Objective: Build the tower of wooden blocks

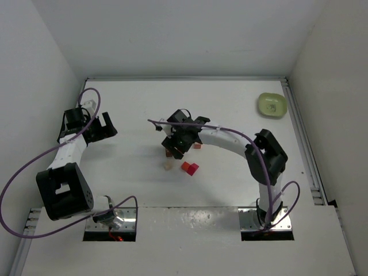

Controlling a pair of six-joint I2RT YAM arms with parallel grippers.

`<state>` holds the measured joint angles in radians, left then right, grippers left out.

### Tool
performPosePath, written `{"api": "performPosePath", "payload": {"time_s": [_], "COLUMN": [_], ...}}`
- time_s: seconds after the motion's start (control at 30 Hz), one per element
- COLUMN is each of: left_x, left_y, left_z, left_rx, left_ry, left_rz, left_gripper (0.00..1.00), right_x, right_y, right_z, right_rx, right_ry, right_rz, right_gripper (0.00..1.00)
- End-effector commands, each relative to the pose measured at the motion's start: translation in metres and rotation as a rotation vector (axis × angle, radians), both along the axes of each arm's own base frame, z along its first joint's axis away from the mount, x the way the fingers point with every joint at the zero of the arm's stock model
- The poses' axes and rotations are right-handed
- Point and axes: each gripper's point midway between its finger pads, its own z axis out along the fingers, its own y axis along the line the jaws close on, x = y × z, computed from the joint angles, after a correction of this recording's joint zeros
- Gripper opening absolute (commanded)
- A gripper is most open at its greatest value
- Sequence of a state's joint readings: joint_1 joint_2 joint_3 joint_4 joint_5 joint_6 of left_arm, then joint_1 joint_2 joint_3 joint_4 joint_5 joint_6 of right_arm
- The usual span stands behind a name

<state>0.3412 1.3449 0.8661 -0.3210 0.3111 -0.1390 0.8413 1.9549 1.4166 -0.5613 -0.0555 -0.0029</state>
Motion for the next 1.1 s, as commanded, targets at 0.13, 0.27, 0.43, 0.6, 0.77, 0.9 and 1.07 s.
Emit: {"api": "performPosePath", "payload": {"time_s": [0.13, 0.27, 0.43, 0.6, 0.77, 0.9, 1.07], "left_x": [0.014, 0.015, 0.016, 0.020, 0.024, 0.024, 0.024], "left_y": [0.003, -0.006, -0.016, -0.025, -0.026, -0.024, -0.021], "left_z": [0.021, 0.037, 0.045, 0.048, 0.050, 0.050, 0.049], "left_rx": [0.007, 0.014, 0.015, 0.031, 0.025, 0.031, 0.042], "left_ry": [-0.080, -0.142, -0.183, -0.187, -0.191, -0.189, -0.185], "left_rz": [-0.015, -0.093, -0.146, -0.167, -0.158, -0.151, -0.137], "left_gripper": [1.00, 1.00, 1.00, 1.00, 1.00, 1.00, 1.00], "right_x": [0.011, 0.019, 0.005, 0.002, 0.010, 0.021, 0.047], "right_y": [-0.022, -0.088, -0.150, -0.173, -0.184, -0.189, -0.193], "right_z": [0.071, 0.085, 0.047, 0.025, 0.001, -0.013, -0.032], "right_rx": [0.098, 0.074, 0.013, 0.019, 0.022, 0.035, 0.004], "right_ry": [-0.158, -0.174, -0.137, -0.113, -0.069, -0.079, -0.130], "right_rz": [0.020, -0.049, 0.084, 0.289, 0.430, 0.513, 0.524], "right_gripper": [0.18, 0.18, 0.17, 0.16, 0.19, 0.21, 0.25]}}
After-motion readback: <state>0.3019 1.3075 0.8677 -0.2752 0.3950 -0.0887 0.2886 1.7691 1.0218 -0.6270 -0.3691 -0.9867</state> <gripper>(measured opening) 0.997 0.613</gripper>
